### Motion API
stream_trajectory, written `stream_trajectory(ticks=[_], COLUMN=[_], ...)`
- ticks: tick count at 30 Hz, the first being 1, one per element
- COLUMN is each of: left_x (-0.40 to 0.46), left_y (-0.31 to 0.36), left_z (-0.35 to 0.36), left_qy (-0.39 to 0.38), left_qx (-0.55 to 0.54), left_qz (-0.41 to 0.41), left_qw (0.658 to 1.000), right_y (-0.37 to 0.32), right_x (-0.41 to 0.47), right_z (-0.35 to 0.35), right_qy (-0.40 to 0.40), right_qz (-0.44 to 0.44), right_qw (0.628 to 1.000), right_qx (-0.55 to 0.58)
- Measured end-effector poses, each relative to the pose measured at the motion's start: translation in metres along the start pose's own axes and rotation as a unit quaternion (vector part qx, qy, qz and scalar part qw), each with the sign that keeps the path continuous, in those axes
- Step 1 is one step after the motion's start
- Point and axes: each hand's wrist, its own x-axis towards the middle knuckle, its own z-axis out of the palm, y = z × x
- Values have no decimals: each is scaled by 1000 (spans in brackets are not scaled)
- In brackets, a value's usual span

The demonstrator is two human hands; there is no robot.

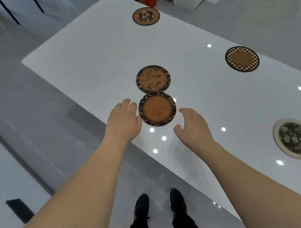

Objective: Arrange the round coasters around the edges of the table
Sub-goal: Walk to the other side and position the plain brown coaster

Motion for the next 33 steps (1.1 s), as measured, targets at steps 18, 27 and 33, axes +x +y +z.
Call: stream_trajectory(ticks=[18, 27, 33], left_x=[111, 113, 100], left_y=[-5, -5, 27], left_z=[143, 142, 144], left_qy=[100, 134, 96], left_qx=[-81, -149, -166], left_qz=[-66, -75, -38], left_qw=[990, 977, 981], right_y=[28, 33, 75], right_x=[107, 119, 81], right_z=[91, 95, 73], right_qy=[61, 93, 106], right_qz=[296, 280, 295], right_qw=[911, 927, 929], right_qx=[281, 233, 198])
